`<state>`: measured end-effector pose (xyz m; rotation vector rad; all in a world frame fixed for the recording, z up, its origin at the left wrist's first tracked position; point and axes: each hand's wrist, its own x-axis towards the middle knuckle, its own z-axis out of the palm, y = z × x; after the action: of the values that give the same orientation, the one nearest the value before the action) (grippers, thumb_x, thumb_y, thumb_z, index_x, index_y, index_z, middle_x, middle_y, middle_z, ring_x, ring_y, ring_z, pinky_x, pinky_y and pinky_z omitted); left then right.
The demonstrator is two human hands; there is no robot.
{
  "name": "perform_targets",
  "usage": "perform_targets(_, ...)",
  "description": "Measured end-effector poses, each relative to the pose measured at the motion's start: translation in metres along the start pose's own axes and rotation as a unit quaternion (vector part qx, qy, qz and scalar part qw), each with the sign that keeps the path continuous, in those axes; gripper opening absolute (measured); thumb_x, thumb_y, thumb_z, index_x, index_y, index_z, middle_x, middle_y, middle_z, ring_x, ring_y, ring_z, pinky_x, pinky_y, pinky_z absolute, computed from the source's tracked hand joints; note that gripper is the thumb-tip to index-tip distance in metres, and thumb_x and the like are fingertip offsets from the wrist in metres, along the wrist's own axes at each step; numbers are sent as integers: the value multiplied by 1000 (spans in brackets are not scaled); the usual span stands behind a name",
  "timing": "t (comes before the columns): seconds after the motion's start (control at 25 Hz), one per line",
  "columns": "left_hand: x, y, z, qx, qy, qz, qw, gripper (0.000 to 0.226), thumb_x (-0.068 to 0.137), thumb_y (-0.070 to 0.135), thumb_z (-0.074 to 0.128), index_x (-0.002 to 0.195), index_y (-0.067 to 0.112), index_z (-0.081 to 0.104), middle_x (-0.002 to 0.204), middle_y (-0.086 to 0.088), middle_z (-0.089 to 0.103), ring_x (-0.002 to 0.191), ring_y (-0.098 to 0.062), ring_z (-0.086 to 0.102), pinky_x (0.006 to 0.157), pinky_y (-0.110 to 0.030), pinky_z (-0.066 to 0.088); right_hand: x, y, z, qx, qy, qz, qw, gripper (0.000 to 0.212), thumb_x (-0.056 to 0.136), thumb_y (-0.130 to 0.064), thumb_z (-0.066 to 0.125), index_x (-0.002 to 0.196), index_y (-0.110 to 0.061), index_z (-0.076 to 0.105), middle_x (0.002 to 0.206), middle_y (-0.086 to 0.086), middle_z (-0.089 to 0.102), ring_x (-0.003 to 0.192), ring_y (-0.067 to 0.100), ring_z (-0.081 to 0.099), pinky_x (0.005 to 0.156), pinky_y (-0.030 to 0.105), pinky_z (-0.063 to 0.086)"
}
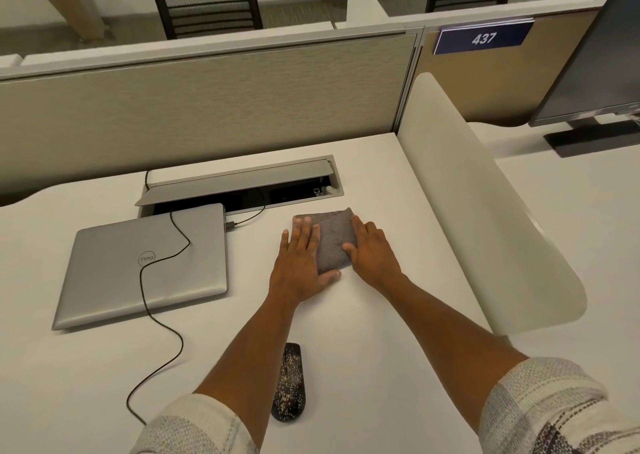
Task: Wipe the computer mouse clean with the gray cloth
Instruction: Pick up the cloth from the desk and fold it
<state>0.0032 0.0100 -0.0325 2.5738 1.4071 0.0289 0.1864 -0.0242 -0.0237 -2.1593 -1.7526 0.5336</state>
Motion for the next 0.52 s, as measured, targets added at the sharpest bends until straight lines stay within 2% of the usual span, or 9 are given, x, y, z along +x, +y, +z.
perform_targets(0.16, 1, 4, -4, 14, -19, -3, 1000, 112, 79, 76, 45, 157, 9, 2, 165, -12, -5, 151, -24, -15, 122, -47, -6, 0, -8, -2, 126, 1, 58, 990, 69, 92, -26, 62, 149, -14, 27, 129, 18, 50, 115, 34, 52, 96, 42, 44)
perform_targets(0.32, -3, 11, -9, 9, -24, 0, 1000, 105, 84, 67, 50, 156, 9, 2, 165, -11, -4, 151, -24, -14, 122, -45, -9, -6, -7, -13, 227, -12, 109, 968, 60, 87, -21, 70, 138, -10, 40, 120, 16, 61, 105, 31, 61, 83, 36, 51)
perform_targets(0.44, -12, 14, -14, 3, -26, 4, 1000, 101, 85, 60, 56, 157, 11, 4, 165, -10, -1, 151, -24, -11, 122, -42, -8, -18, -13, -24, 325, -49, 163, 930, 56, 87, -24, 71, 133, -11, 43, 120, 12, 60, 102, 26, 63, 79, 37, 55)
perform_targets(0.52, -20, 14, -19, 1, -18, 9, 1000, 95, 87, 54, 57, 157, 12, 7, 165, -9, 4, 152, -24, -7, 123, -42, -4, -25, -20, -33, 394, -84, 199, 894, 48, 88, -24, 71, 127, -9, 47, 116, 13, 61, 94, 23, 63, 65, 32, 54)
